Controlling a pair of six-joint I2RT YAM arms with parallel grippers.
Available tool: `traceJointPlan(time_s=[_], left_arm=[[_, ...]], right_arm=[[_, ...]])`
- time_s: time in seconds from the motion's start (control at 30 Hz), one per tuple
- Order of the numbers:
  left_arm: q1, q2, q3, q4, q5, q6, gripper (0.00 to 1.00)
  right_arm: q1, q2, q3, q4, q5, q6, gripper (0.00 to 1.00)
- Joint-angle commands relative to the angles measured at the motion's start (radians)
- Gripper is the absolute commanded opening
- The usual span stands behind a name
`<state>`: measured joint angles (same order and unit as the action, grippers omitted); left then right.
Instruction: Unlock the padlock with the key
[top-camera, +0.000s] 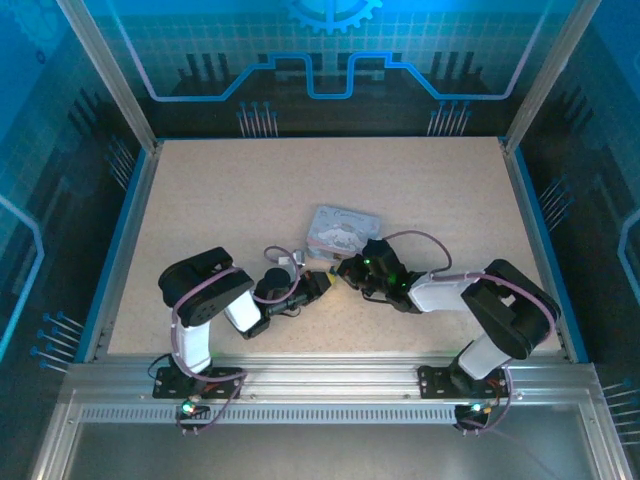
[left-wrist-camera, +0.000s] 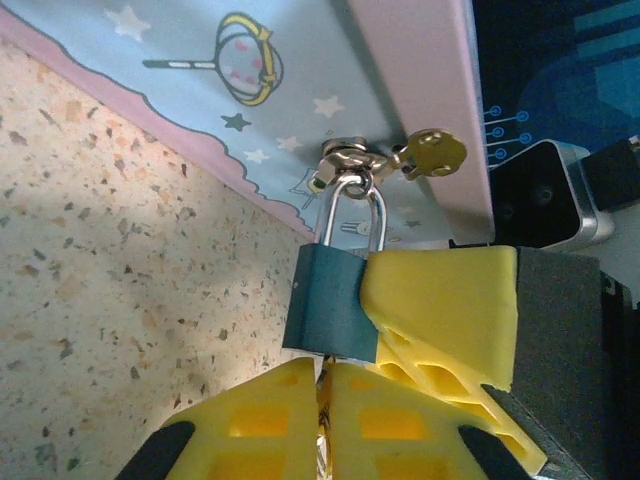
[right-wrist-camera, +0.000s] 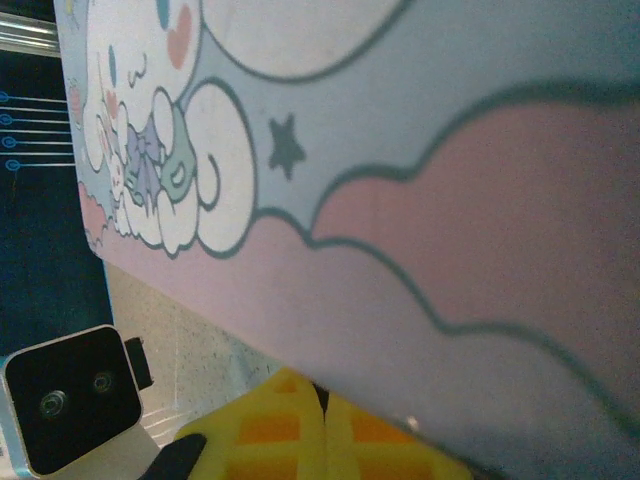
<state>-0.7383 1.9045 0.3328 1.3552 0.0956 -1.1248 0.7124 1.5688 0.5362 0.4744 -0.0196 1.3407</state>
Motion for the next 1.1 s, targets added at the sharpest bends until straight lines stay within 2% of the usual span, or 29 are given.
traceJointPlan(time_s=[0.0, 0.17, 0.23, 0.33, 0.43, 0.6, 0.73, 0.9, 1.07], left_arm=[[0.013, -0.022, -0.002, 0.044, 0.007, 0.015, 0.00], [0.017, -0.013, 0.000, 0.044, 0.014, 0.052, 0.00], [0.016, -0.011, 0.000, 0.044, 0.016, 0.065, 0.00], [0.016, -0.008, 0.000, 0.044, 0.018, 0.073, 0.00], [0.015, -0.013, -0.001, 0.044, 0.015, 0.083, 0.00], [0.014, -0.024, -0.003, 0.044, 0.014, 0.093, 0.00], [0.014, -0.027, -0.009, 0.044, 0.008, 0.095, 0.00], [0.019, -0.029, -0.020, 0.044, 0.000, 0.100, 0.00], [0.020, -0.020, -0.015, 0.044, 0.003, 0.099, 0.00]], right_arm=[[0.001, 0.022, -0.037, -0.100, -0.033, 0.048, 0.00], [0.001, 0.006, -0.030, -0.119, -0.034, 0.031, 0.00], [0.002, 0.001, -0.024, -0.128, -0.037, 0.023, 0.08], [0.004, 0.000, -0.002, -0.148, -0.043, -0.001, 0.27], [0.009, 0.009, 0.019, -0.161, -0.048, -0.012, 0.35], [0.015, 0.036, 0.039, -0.148, -0.056, -0.008, 0.37], [0.015, 0.015, 0.031, -0.107, -0.054, -0.001, 0.45], [0.041, -0.180, 0.075, -0.378, 0.113, -0.097, 0.46], [0.047, -0.318, 0.060, -0.469, 0.219, -0.143, 0.47]])
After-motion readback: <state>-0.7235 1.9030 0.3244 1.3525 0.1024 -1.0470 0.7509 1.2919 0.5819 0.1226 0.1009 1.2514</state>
